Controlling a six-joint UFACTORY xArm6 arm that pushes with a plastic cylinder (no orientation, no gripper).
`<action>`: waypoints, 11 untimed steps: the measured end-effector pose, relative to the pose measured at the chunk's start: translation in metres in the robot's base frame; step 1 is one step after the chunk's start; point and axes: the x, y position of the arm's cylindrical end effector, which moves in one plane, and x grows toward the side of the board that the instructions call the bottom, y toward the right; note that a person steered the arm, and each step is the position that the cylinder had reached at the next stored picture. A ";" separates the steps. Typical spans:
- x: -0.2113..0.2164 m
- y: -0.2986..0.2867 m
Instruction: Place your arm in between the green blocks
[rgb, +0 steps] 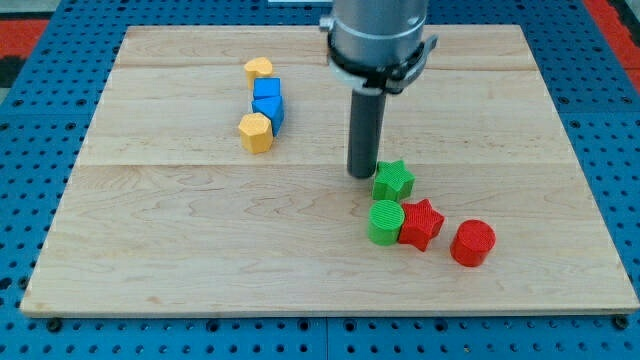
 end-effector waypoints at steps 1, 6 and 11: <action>0.009 -0.006; 0.006 0.008; 0.008 0.037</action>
